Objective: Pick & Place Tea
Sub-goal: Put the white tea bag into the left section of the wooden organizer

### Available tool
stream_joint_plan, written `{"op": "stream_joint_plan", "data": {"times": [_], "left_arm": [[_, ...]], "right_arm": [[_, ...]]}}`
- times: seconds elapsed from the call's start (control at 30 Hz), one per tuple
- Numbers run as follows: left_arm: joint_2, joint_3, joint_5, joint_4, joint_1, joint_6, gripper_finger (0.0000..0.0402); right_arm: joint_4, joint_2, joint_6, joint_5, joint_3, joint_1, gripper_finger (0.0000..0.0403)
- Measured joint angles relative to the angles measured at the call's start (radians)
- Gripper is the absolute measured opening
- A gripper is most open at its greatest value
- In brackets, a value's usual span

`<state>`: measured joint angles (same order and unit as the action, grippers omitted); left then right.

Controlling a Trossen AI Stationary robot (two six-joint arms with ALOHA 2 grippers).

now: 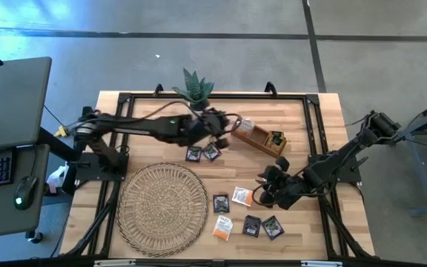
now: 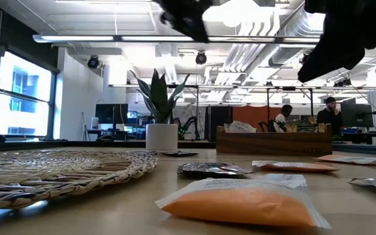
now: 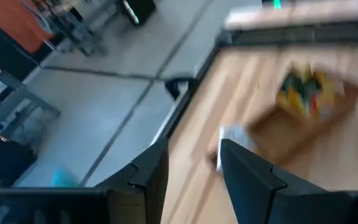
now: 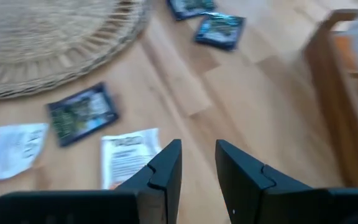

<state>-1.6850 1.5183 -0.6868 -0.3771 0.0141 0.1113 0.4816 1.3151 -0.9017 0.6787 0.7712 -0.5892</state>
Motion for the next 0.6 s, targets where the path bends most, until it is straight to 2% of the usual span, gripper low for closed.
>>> {"op": "stream_joint_plan", "data": {"times": [0.17, 0.3, 0.47, 0.6], "left_arm": [[0.119, -0.018, 0.022, -0.311, -0.03, -0.133, 0.0143], [0.18, -0.123, 0.073, -0.41, -0.066, -0.254, 0.0143], [0.236, -0.336, 0.12, -0.287, -0.158, -0.291, 0.0143], [0.251, -0.443, 0.142, -0.086, -0.21, -0.259, 0.0143]], "right_arm": [[-0.057, 0.0, 0.047, -0.079, 0.0, 0.0, 0.0094], [-0.068, 0.0, 0.049, -0.161, 0.0, 0.0, 0.0094], [-0.082, 0.0, 0.048, -0.273, 0.0, 0.0, 0.0094], [-0.088, 0.0, 0.047, -0.348, 0.0, 0.0, 0.0094]]}}
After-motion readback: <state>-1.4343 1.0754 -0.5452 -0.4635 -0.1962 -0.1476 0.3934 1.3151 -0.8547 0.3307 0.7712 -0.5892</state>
